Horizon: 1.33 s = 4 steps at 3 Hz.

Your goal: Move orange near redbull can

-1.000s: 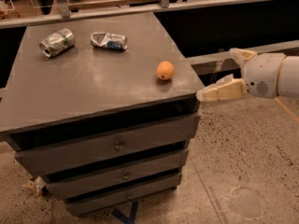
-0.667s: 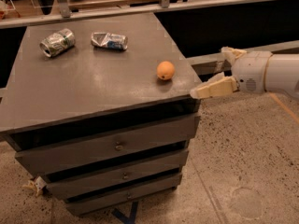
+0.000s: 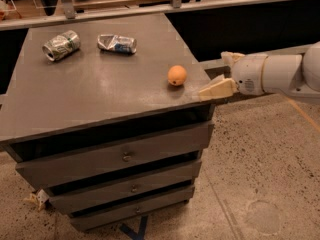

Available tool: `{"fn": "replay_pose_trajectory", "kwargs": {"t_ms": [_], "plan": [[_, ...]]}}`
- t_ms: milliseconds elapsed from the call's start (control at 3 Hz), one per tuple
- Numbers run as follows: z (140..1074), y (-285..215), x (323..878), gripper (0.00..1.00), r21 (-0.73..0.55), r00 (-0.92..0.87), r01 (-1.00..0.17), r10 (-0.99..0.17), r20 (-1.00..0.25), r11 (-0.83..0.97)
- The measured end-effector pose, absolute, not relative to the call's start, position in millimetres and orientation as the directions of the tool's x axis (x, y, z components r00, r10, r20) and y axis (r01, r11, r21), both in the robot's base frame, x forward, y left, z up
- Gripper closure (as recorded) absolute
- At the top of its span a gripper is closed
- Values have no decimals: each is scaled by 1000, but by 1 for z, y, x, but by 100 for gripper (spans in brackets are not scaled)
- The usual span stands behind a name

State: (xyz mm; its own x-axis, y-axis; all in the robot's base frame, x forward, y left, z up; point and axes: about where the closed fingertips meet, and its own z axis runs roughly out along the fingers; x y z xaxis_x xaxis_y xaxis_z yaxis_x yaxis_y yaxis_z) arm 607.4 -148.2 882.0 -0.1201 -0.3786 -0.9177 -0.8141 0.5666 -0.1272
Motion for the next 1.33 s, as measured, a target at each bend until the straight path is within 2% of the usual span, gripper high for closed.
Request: {"fn": "replay_pose_trajectory", "kwargs": {"t_ms": [1333], "plan": [[857, -80, 655, 0, -123, -69, -865, -358, -931, 486]]}}
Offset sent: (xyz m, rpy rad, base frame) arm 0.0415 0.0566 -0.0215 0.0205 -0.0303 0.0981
